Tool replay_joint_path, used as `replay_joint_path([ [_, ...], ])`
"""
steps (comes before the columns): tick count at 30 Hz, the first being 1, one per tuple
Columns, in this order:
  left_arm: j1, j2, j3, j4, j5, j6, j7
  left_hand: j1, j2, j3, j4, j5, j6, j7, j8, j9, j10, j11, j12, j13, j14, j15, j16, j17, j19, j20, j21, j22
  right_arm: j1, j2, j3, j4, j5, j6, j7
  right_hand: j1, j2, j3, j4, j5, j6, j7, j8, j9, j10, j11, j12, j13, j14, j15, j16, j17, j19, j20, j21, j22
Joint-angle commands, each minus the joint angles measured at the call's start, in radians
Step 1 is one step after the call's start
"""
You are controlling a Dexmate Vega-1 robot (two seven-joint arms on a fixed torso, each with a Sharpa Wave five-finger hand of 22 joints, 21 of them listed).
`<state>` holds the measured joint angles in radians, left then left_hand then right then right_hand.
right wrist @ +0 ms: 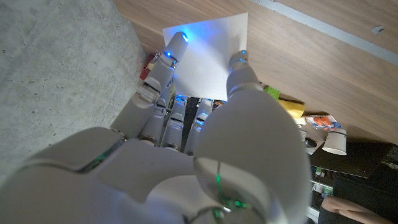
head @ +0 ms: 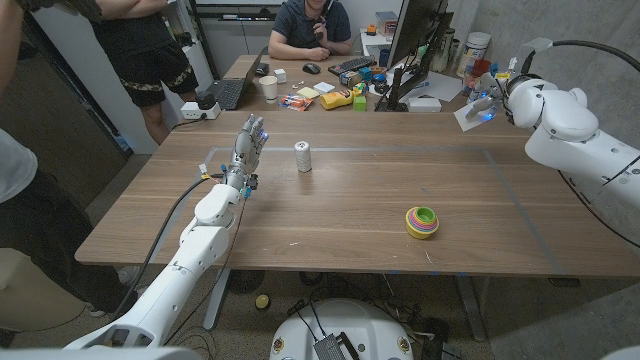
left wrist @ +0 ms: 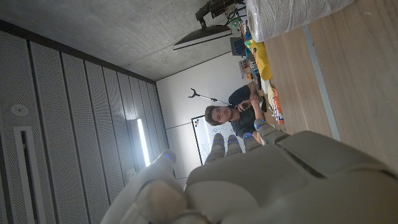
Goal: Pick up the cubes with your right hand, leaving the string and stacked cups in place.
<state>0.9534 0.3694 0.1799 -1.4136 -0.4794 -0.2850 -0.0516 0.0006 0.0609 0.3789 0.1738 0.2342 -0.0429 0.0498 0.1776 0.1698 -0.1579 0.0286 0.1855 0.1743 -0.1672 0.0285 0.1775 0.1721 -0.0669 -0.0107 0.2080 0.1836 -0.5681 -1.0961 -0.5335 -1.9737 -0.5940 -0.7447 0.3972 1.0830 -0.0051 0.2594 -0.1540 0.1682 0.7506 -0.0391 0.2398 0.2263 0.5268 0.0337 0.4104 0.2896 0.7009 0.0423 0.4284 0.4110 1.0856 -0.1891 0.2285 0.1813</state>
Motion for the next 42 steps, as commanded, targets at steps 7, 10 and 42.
replay_joint_path([
  [7,-0.008,0.001,0.0,0.015,-0.007,-0.011,0.004,0.007,0.07,-0.006,0.001,0.007,-0.002,-0.003,0.002,0.003,-0.003,0.0,0.005,0.002,-0.048,0.0,0.003,0.004,-0.003,-0.002,0.001,0.002,0.012,0.009,0.027,-0.043,-0.038,-0.014,-0.065,0.169,0.176,0.008,0.015,0.008,0.02,0.008,-0.001,0.006,0.04,-0.046,0.097,0.066,0.123,-0.269,-0.009,0.009,0.006,-0.016,0.006,0.001],
  [10,-0.011,0.001,0.0,0.021,-0.007,-0.012,0.001,0.007,0.07,-0.007,0.001,0.007,-0.002,-0.002,0.002,0.003,-0.003,0.0,0.005,0.002,-0.048,-0.001,0.003,0.004,-0.002,-0.002,0.001,0.002,-0.003,0.012,0.045,-0.053,-0.037,-0.021,-0.096,0.17,0.177,0.008,0.015,0.008,0.022,0.007,-0.001,0.006,0.039,-0.047,0.098,0.067,0.124,-0.268,-0.01,0.009,0.006,-0.016,0.006,0.001],
  [42,0.001,0.006,-0.011,0.016,-0.015,-0.032,-0.018,0.007,0.069,-0.014,0.001,0.008,-0.003,-0.002,0.002,0.002,-0.007,0.0,0.004,0.002,-0.051,0.0,0.003,0.004,-0.005,-0.001,0.0,0.002,-0.149,0.03,0.151,-0.174,-0.126,-0.098,-0.398,0.195,0.175,0.008,0.013,0.008,0.034,0.005,-0.007,0.014,0.027,-0.059,0.105,0.082,0.14,-0.273,-0.027,0.024,0.006,-0.015,0.011,0.003],
])
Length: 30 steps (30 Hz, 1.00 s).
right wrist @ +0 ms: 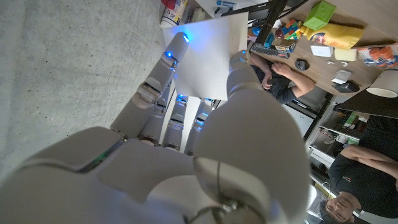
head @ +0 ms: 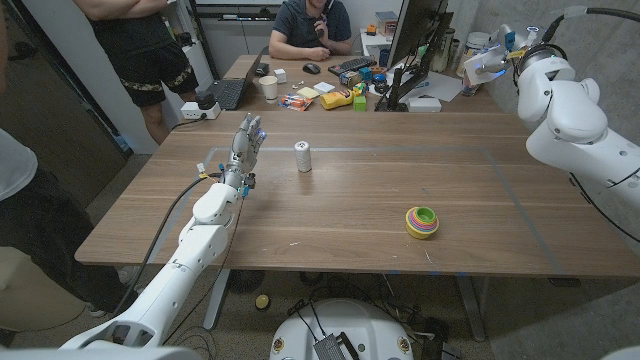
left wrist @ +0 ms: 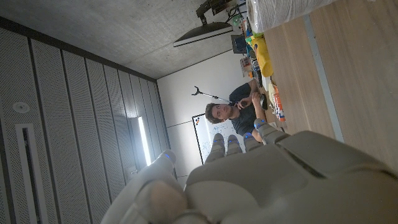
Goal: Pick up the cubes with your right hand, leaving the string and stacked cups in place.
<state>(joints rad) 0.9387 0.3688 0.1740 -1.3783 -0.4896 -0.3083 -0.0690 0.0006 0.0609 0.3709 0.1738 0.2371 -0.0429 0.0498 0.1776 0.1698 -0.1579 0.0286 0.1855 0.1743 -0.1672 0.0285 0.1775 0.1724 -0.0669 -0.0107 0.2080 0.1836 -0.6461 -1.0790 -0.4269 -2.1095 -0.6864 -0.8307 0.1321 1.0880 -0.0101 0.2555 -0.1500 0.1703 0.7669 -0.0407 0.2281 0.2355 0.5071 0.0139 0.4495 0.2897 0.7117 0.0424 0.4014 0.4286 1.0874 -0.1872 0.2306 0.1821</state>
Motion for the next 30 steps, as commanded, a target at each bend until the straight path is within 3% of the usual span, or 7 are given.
replay_joint_path([
  [1,0.018,0.008,-0.005,-0.022,-0.006,-0.008,0.0,0.007,0.07,-0.006,0.001,0.005,-0.004,-0.002,0.002,0.002,-0.007,-0.001,0.004,0.002,-0.052,0.0,0.003,0.003,-0.005,-0.001,0.0,0.002,-0.073,0.013,0.046,-0.04,-0.034,-0.013,-0.134,0.191,0.18,0.011,0.009,0.006,0.02,0.007,0.005,0.006,0.05,-0.041,0.068,0.083,0.135,-0.274,0.002,0.008,0.006,-0.017,0.01,0.002],
  [30,0.062,0.035,-0.009,-0.075,-0.023,-0.018,0.019,0.008,0.071,-0.012,0.001,0.007,-0.004,-0.002,0.002,0.002,-0.007,-0.001,0.005,0.002,-0.051,-0.001,0.003,0.003,-0.005,-0.001,0.0,0.002,-0.124,-0.011,0.09,-0.084,0.012,-0.017,-0.129,0.204,0.188,0.015,0.016,0.008,0.036,0.015,0.005,0.012,0.073,-0.037,0.082,0.093,0.166,-0.273,-0.009,0.016,0.018,-0.018,0.02,0.003],
])
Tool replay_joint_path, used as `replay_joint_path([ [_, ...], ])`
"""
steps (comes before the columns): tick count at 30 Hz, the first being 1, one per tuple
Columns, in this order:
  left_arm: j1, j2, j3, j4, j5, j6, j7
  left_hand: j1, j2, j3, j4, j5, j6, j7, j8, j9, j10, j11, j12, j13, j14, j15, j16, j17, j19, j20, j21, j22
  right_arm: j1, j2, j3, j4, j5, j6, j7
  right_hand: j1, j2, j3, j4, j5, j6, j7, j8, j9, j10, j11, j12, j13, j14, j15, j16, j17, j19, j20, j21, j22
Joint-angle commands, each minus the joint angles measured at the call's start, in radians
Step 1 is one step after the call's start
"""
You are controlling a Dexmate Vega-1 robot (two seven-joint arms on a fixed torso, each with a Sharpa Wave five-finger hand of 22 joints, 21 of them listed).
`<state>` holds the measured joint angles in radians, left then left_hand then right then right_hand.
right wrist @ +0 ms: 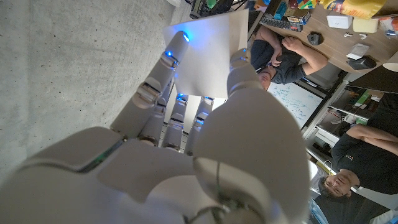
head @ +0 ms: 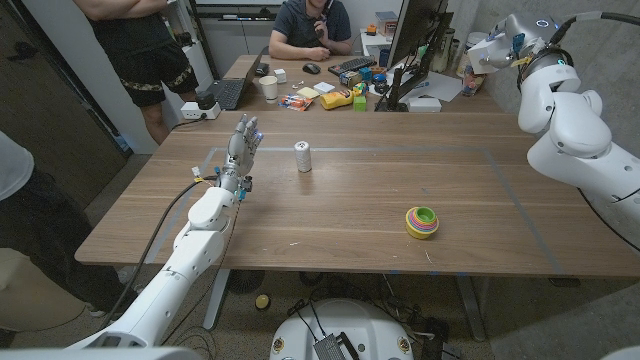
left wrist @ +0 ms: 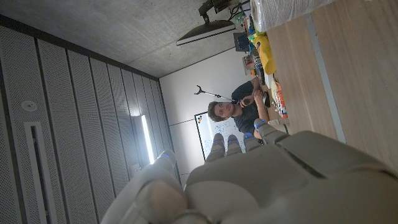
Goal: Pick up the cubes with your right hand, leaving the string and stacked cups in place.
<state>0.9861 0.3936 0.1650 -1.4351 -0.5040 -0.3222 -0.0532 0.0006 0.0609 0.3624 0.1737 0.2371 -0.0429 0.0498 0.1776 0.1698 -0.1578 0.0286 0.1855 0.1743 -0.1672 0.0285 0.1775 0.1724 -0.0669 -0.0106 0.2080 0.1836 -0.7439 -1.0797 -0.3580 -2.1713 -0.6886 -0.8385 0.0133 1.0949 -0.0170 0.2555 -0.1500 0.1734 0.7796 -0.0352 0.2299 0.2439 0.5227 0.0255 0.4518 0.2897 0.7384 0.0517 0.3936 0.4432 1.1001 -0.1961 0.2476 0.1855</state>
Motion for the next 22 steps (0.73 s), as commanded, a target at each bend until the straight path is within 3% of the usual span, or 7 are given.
replay_joint_path([
  [1,0.015,0.011,0.001,-0.018,-0.009,-0.005,0.003,0.008,0.071,-0.004,0.001,0.007,-0.004,-0.003,0.002,0.002,-0.007,-0.001,0.005,0.002,-0.052,-0.001,0.003,0.003,-0.005,-0.001,0.0,0.002,-0.027,-0.011,0.021,-0.023,0.015,-0.008,-0.011,0.197,0.195,0.016,0.016,0.005,0.024,0.011,0.003,0.004,0.059,-0.048,0.08,0.093,0.14,-0.282,-0.002,0.002,0.005,-0.009,0.003,0.0],
  [22,0.055,0.028,-0.005,-0.048,-0.031,-0.029,0.011,0.008,0.072,-0.008,0.0,0.008,-0.003,-0.001,0.002,0.002,-0.007,0.0,0.005,0.002,-0.051,-0.002,0.004,0.003,-0.003,-0.001,0.001,0.001,-0.06,-0.047,0.035,-0.081,0.024,-0.055,0.01,0.205,0.195,0.019,0.017,0.007,0.03,0.008,0.002,0.007,0.067,-0.048,0.086,0.099,0.15,-0.282,-0.013,0.006,0.006,-0.01,0.007,0.001],
])
